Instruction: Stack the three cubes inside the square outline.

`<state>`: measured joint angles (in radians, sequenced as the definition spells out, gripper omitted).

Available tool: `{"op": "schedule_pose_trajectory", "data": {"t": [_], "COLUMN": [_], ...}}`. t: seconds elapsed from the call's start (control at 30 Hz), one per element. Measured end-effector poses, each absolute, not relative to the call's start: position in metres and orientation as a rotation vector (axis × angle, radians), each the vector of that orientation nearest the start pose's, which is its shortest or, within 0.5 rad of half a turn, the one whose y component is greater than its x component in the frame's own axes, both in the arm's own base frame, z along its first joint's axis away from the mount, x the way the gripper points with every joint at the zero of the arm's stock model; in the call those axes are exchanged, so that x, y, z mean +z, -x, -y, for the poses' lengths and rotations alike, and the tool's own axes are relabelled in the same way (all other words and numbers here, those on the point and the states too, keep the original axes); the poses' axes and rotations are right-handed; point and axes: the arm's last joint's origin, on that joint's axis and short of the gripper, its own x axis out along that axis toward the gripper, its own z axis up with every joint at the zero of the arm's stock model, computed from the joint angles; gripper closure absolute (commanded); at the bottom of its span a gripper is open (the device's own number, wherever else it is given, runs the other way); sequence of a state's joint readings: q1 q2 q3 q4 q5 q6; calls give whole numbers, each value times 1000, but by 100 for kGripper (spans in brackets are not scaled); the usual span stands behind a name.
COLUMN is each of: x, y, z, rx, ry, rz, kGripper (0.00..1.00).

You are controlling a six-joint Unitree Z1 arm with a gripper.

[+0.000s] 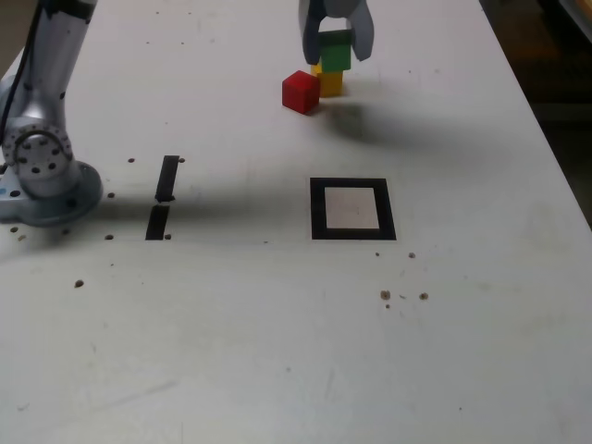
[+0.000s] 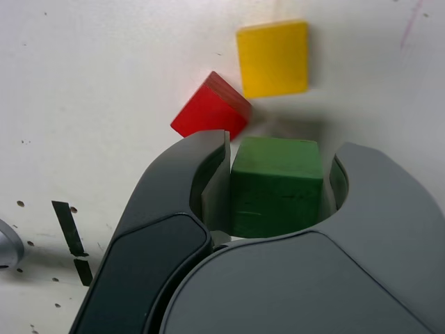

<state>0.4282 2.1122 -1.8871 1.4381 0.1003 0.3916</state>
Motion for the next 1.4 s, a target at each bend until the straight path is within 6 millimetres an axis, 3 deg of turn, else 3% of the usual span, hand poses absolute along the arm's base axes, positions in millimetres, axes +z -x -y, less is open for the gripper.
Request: {"op": "schedule_pose_trajectory", "data": {"t": [0.13, 0.23, 0.4, 0.63, 0.77, 0.97, 1.17, 1.4], "x": [302, 283, 254, 243, 237, 219, 227, 288], "y": [-382, -402, -415, -421, -423, -423, -420, -388], "z": [-129, -101, -95, -96, -97, -102, -99, -94], "rx": [38, -19, -58, -69, -68, -87, -121, -98], "ry": [-116, -139, -127, -163, -163, -138, -130, -198], "rz": [-1649, -1680, -1728, -1728, -1733, -1781, -1767, -1711], "kGripper": [81, 81, 81, 75, 60, 22, 11, 8]}}
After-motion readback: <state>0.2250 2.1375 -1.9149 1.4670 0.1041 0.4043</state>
